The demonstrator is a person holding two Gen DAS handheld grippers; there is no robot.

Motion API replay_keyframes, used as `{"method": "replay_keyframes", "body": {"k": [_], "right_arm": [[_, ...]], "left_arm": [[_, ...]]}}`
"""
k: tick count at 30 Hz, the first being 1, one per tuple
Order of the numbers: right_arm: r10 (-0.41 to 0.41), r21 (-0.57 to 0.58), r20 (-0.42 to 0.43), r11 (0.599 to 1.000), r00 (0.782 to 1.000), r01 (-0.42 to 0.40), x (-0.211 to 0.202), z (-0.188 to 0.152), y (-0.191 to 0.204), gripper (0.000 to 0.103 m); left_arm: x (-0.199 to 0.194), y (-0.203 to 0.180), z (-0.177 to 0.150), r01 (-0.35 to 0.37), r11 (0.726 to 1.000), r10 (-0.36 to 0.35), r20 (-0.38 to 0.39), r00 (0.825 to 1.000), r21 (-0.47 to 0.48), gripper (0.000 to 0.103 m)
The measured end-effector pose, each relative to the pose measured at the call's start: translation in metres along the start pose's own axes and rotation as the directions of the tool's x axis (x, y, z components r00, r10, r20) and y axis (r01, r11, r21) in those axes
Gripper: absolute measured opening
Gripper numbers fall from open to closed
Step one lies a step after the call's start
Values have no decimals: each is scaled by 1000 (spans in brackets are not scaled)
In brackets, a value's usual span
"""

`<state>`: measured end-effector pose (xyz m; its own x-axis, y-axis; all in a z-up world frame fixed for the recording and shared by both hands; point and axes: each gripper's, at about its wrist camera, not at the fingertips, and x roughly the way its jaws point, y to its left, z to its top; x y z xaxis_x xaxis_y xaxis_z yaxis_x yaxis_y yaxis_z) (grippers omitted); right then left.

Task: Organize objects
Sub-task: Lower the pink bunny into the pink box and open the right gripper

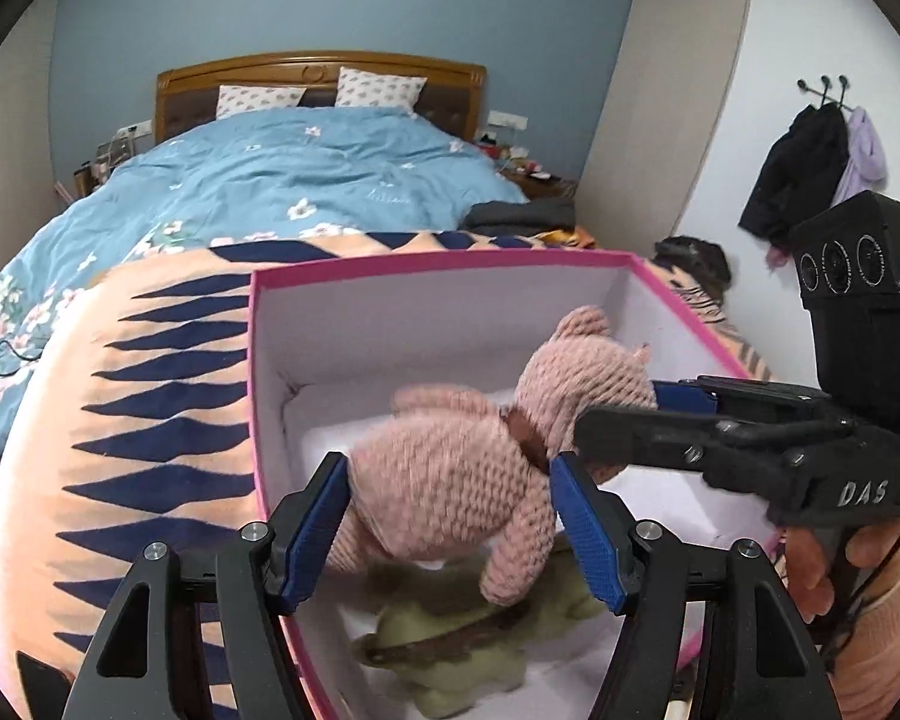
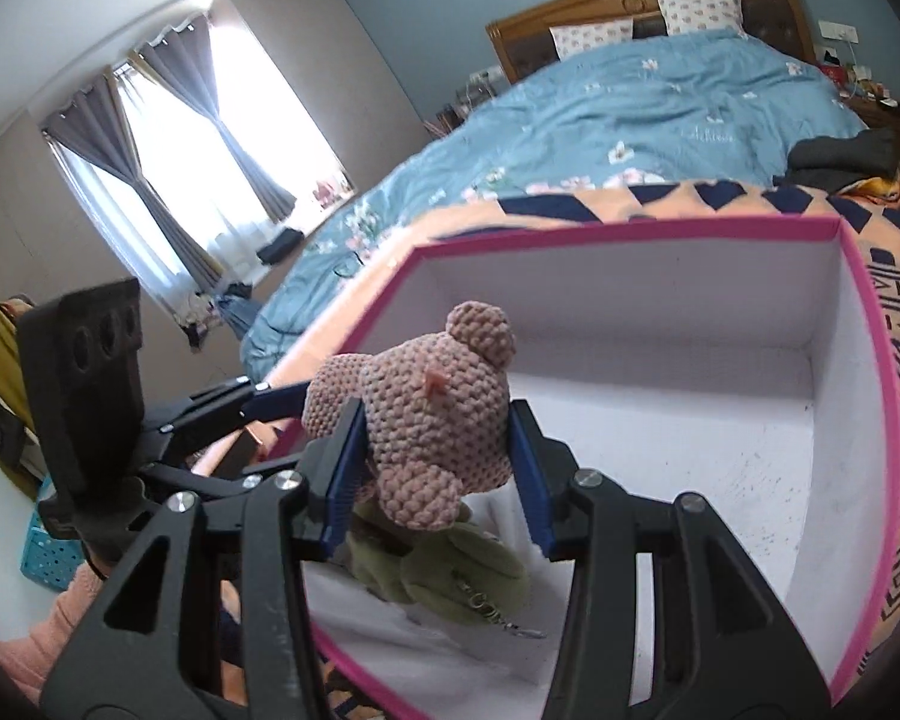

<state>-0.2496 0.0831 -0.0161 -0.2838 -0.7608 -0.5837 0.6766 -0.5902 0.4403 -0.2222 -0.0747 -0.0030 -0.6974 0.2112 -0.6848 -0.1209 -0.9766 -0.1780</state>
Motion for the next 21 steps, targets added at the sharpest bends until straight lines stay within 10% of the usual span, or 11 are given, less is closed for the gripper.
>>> {"method": "replay_keyframes", "body": {"k": [11, 21], "right_arm": [[-200, -47, -165, 980, 966, 194, 23, -3, 0, 58], [-182, -14, -152, 983, 971, 182, 13, -9, -9, 58]], "left_arm": [[-5, -2, -7, -33, 999, 33, 16, 999, 18, 68], [-24, -6, -13, -26, 999, 25, 63, 998, 22, 84]]}}
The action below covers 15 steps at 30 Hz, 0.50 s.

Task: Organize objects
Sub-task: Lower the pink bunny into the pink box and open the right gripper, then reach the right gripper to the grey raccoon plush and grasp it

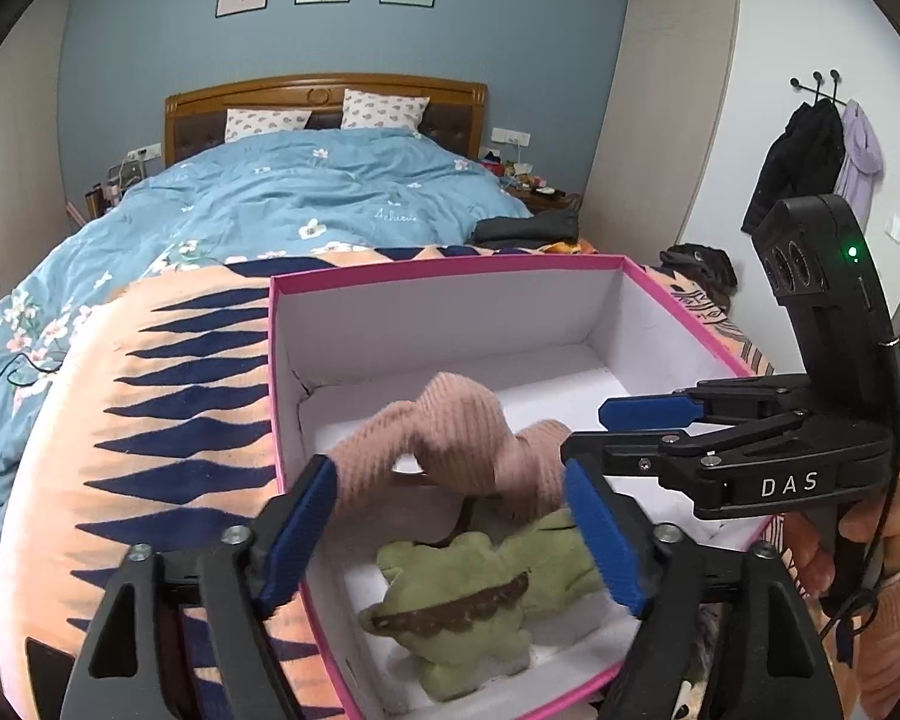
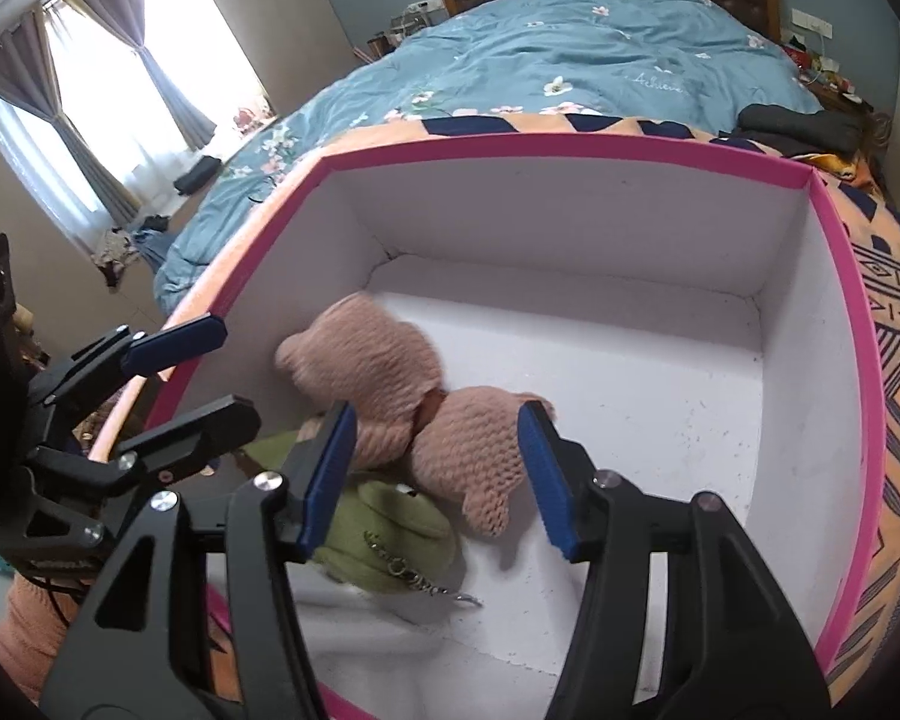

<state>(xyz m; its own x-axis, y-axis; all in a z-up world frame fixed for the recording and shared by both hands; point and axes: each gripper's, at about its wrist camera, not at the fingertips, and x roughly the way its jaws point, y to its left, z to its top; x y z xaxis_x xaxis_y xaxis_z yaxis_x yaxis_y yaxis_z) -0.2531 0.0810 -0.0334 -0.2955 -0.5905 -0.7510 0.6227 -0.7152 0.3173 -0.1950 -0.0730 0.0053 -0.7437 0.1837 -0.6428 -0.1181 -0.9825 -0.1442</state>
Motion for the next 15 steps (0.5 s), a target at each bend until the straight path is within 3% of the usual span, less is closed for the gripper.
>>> {"method": "replay_keyframes", "body": {"k": [15], "right_arm": [[76, -51, 108, 996, 991, -71, -53, -32, 17, 58]], "left_arm": [[-34, -26, -23, 34, 995, -40, 56, 998, 90, 86]]}}
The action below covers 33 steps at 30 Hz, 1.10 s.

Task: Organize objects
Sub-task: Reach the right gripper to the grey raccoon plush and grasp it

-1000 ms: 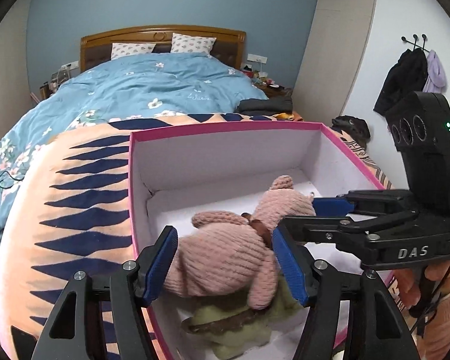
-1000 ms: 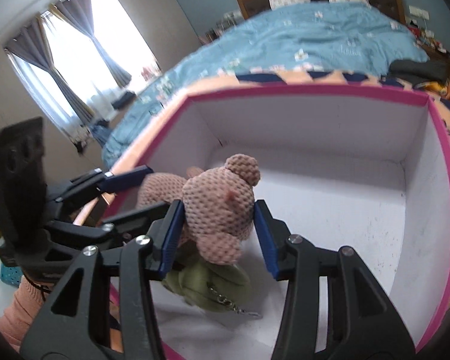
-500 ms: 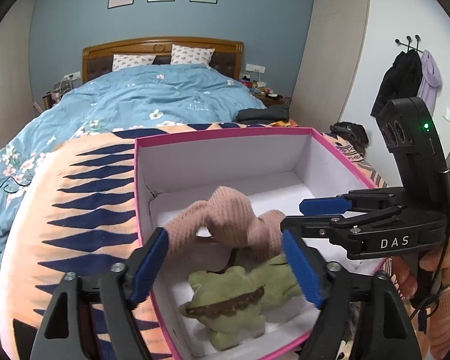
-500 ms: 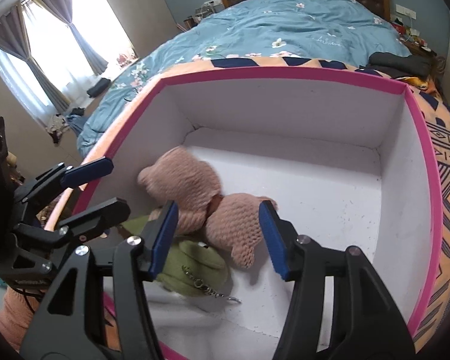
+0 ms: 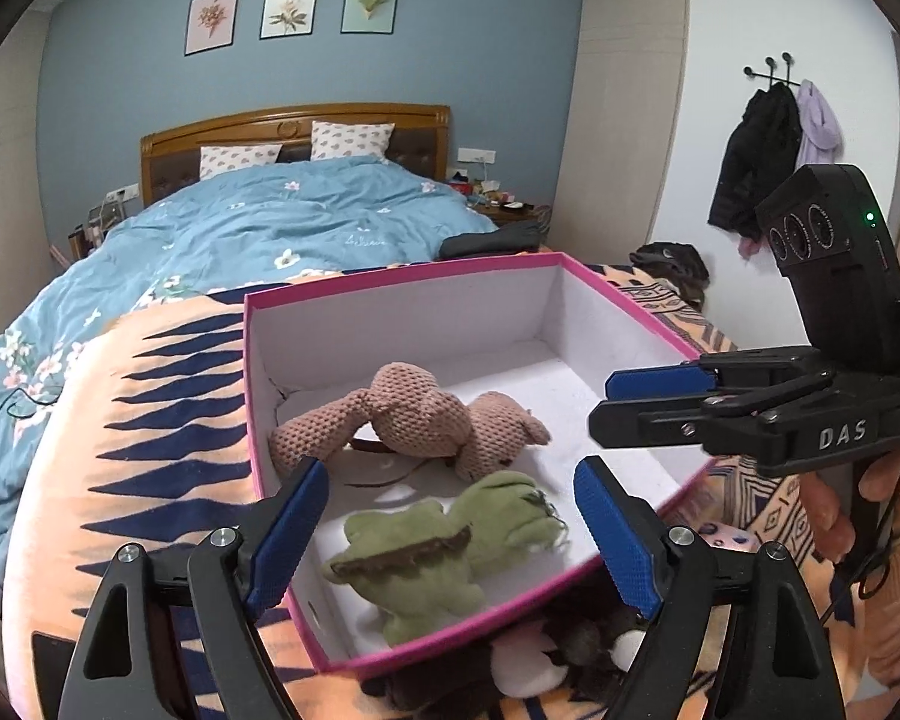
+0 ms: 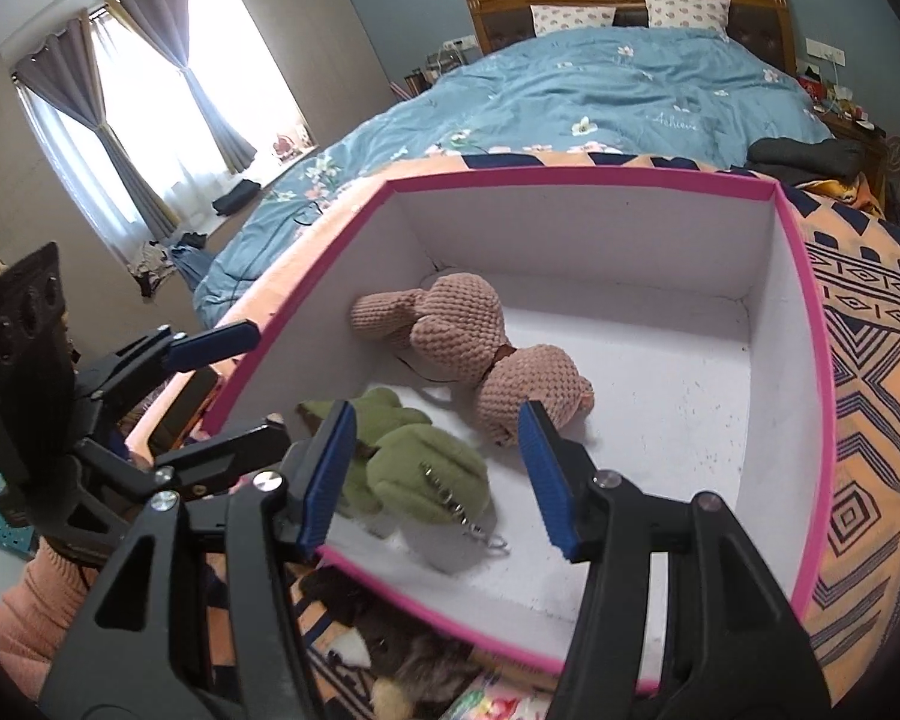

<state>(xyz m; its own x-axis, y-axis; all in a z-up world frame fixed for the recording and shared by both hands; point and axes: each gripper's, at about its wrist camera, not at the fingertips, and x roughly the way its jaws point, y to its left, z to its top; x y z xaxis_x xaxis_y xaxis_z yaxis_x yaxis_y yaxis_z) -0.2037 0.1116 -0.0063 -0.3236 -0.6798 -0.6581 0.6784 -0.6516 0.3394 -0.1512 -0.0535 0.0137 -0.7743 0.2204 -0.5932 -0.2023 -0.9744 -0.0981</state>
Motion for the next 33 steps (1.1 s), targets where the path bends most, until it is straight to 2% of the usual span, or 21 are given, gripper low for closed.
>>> {"method": "replay_keyframes", "body": {"k": [9, 13, 17, 23, 33], "right_arm": [[49, -46, 79, 998, 996, -46, -43, -31, 16, 59], [70, -75, 67, 995, 995, -65, -50, -52, 25, 59], [49, -118, 26, 992, 998, -46, -50, -73, 31, 59], [22, -148, -50, 988, 999, -29, -30, -96, 33, 59], [-131, -223, -124, 970, 984, 101, 3, -113, 34, 59]], "left_arm": [[-30, -18, -23, 16, 1000, -17, 41, 999, 23, 86], [-42, -28, -37, 35, 998, -38, 53, 998, 51, 87], [-42, -32, -54, 57, 997, -58, 21, 998, 50, 87], [-25, -31, -81, 70, 998, -70, -78, 994, -8, 87], [-9, -21, -102, 78, 994, -87, -131, 987, -72, 87]]}}
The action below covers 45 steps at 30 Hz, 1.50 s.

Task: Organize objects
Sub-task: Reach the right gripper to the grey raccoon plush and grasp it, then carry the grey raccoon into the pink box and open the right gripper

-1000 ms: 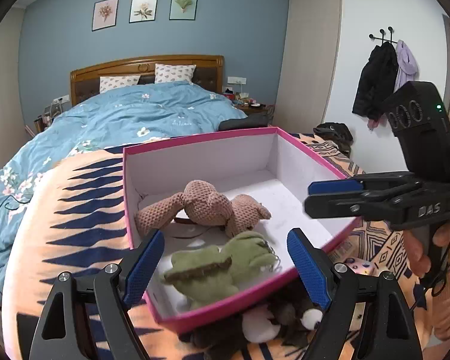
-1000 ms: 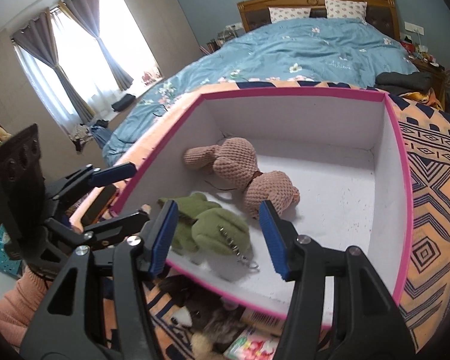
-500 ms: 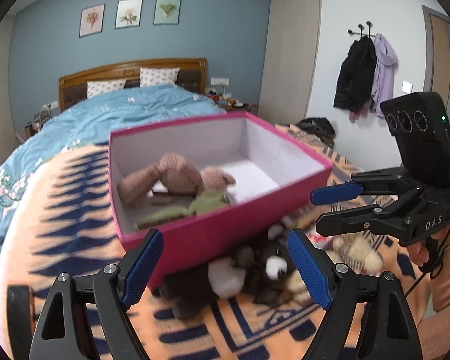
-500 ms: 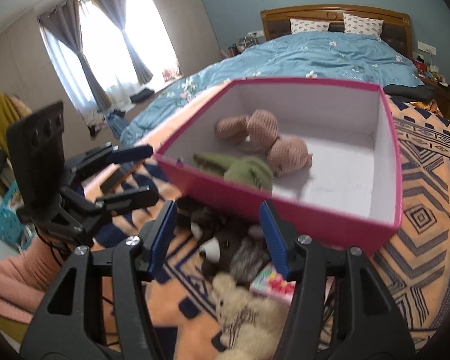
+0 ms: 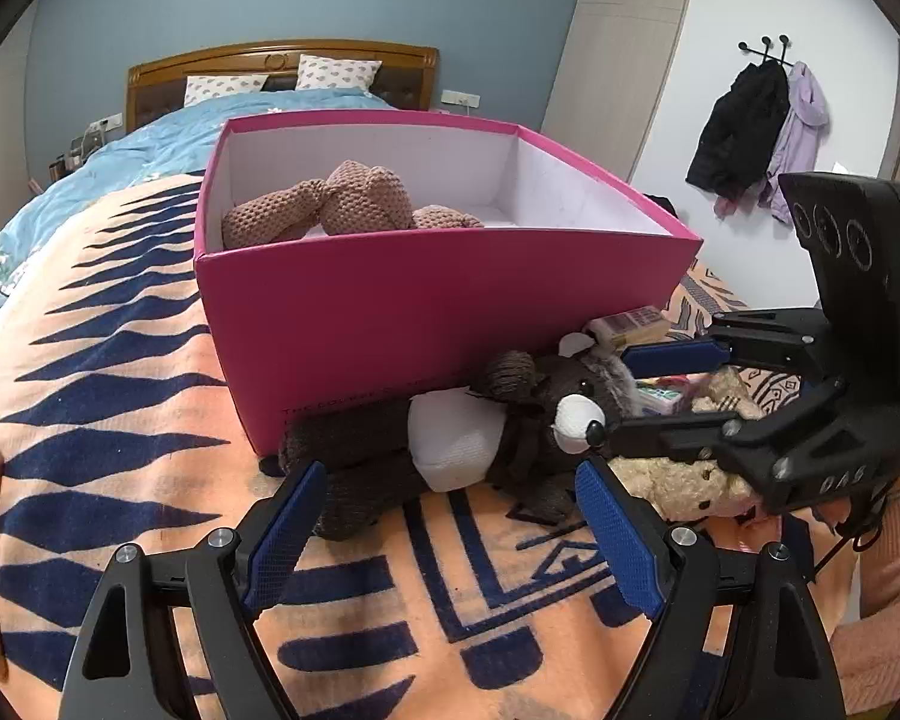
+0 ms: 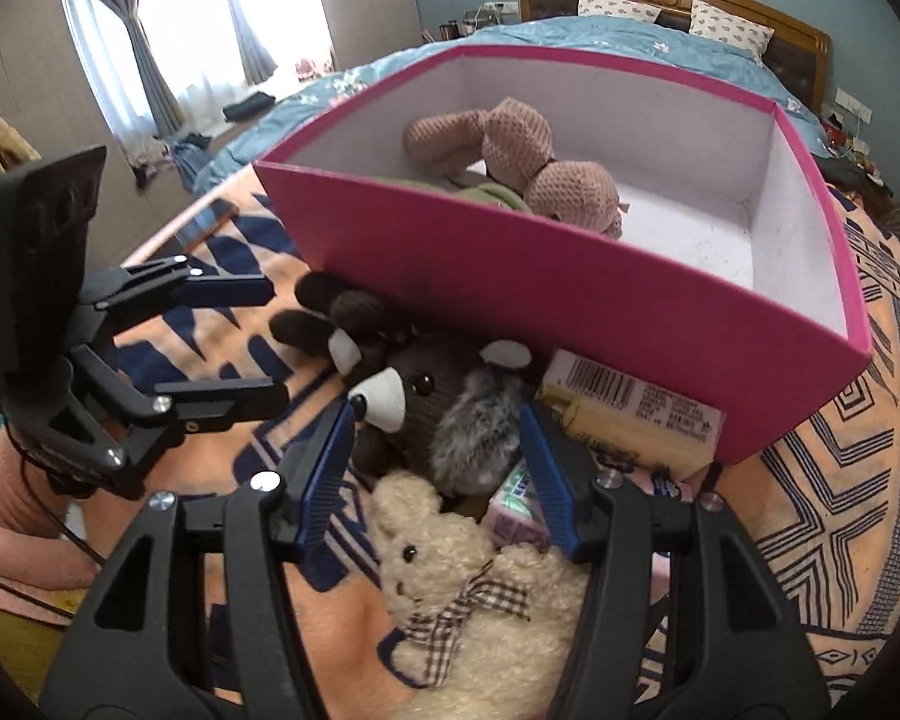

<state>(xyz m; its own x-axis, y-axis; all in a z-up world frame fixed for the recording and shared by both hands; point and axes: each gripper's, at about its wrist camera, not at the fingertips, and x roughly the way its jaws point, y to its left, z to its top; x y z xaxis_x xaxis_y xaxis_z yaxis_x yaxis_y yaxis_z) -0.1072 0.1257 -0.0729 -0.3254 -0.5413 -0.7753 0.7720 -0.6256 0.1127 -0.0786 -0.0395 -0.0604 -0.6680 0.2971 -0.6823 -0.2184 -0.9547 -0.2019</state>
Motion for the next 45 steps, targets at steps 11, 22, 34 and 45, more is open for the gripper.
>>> {"method": "replay_keyframes", "body": {"k": [11, 22, 34, 45], "right_arm": [[-90, -71, -23, 994, 996, 89, 25, 0, 12, 59], [-2, 39, -1, 999, 1000, 2, 27, 6, -4, 53], [50, 92, -19, 995, 999, -48, 32, 13, -2, 58], [63, 80, 42, 995, 997, -66, 10, 8, 3, 53]], "left_arm": [[6, -1, -3, 0, 1000, 1, -20, 1000, 12, 87], [8, 5, -5, 0, 1000, 1, -40, 999, 24, 87], [19, 3, -12, 37, 998, -33, -88, 996, 51, 68], [0, -8, -16, 68, 994, -62, -63, 996, 91, 61]]}}
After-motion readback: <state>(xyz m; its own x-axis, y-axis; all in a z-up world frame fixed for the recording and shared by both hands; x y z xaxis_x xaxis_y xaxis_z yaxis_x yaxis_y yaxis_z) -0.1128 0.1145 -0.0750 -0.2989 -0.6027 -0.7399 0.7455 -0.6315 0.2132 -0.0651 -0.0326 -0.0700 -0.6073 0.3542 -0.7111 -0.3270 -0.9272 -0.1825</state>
